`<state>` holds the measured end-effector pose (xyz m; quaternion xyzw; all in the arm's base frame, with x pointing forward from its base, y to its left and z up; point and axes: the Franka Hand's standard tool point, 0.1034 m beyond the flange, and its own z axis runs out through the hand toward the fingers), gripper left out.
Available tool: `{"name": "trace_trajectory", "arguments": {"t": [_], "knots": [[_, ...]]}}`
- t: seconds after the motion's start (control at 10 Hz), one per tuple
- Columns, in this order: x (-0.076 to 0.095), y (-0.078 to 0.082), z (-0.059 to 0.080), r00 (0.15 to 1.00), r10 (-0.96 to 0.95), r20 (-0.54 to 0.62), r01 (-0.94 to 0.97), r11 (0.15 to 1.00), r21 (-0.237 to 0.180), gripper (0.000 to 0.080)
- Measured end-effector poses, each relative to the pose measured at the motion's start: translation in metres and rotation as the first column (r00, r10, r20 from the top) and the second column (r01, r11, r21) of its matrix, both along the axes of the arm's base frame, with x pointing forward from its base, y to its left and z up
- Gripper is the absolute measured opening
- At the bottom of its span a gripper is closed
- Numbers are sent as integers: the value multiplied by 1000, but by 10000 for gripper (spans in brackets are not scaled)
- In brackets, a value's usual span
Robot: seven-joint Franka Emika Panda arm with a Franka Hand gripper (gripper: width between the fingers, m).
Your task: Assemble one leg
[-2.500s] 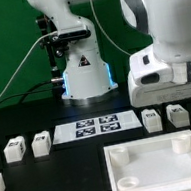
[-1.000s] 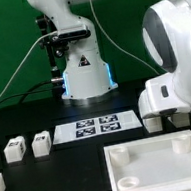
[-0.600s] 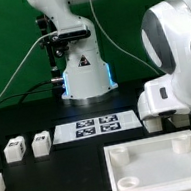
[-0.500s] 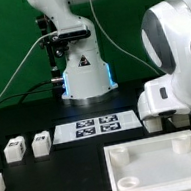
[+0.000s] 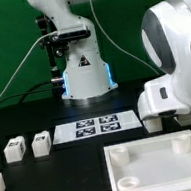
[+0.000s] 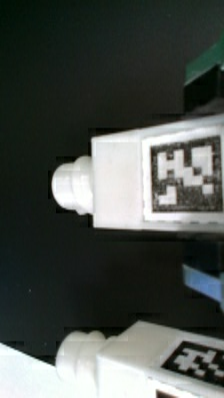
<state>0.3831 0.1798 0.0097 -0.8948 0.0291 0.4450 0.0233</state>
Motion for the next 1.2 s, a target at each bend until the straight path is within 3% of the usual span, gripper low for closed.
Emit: {"name": "trace_trajectory", "arguments": {"t": [0.5, 0.8, 1.2], "knots": [[2, 0, 1, 1000, -1, 3, 1, 1000, 1, 290], [37, -19, 52, 999, -3, 40, 2, 999, 34, 291], [103, -40, 116, 901, -37, 432, 6, 997, 72, 291]]}}
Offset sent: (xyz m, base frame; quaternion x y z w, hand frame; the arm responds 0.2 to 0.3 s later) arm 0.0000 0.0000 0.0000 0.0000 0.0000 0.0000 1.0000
